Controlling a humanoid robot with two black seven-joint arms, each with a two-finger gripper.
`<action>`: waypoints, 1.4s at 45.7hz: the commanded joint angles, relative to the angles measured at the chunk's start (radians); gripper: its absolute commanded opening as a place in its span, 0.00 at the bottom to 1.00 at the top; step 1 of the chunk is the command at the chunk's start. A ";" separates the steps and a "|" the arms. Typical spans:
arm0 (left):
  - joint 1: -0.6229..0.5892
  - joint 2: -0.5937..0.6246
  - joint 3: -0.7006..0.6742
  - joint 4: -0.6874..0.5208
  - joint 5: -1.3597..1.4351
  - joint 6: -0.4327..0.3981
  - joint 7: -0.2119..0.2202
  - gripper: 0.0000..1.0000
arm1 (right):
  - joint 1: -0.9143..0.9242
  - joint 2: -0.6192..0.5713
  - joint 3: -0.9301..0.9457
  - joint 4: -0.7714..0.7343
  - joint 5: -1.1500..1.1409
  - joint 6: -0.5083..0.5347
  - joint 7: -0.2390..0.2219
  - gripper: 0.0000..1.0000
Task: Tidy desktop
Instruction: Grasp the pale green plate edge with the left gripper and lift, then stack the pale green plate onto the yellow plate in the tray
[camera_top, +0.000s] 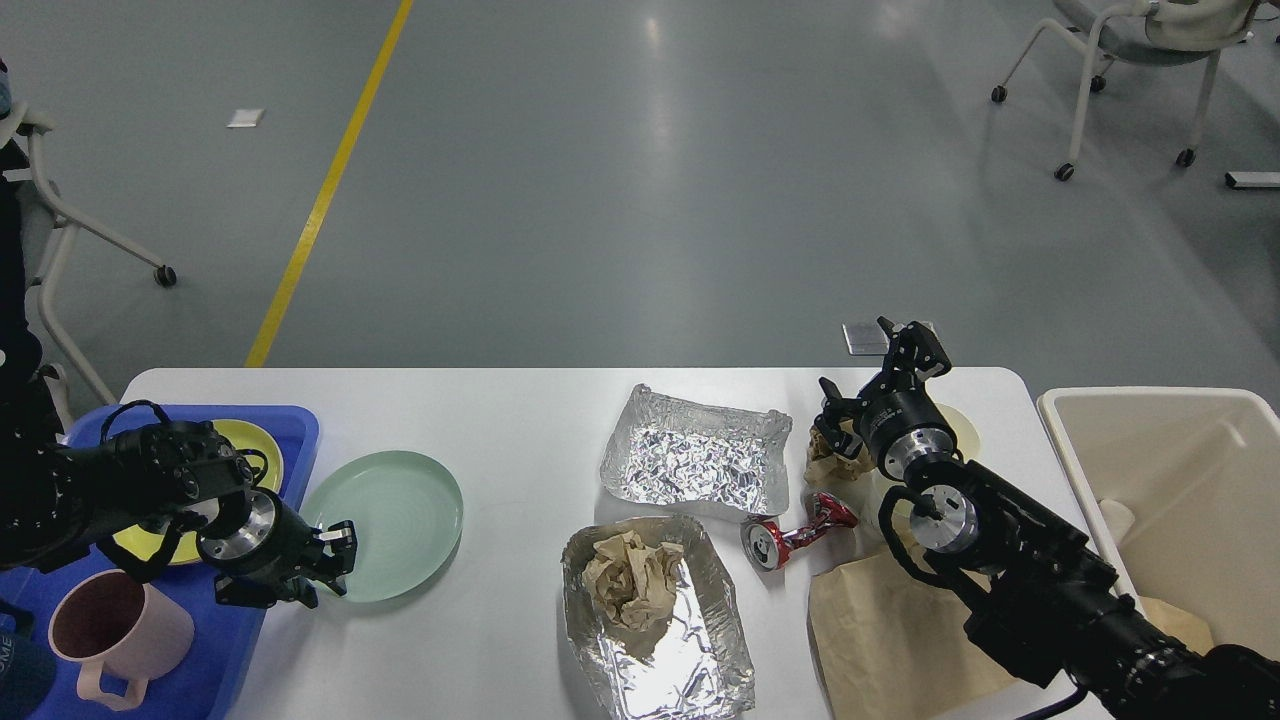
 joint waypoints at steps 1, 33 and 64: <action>0.000 0.001 -0.006 0.000 -0.001 -0.002 0.011 0.20 | 0.000 0.000 0.000 0.000 0.000 0.000 0.000 1.00; -0.130 0.014 -0.008 0.000 0.006 -0.115 0.056 0.00 | 0.001 0.000 0.000 0.000 0.000 0.000 0.000 1.00; -0.238 0.406 -0.126 0.070 -0.021 -0.244 0.056 0.00 | 0.001 0.000 0.000 0.000 0.000 0.000 0.000 1.00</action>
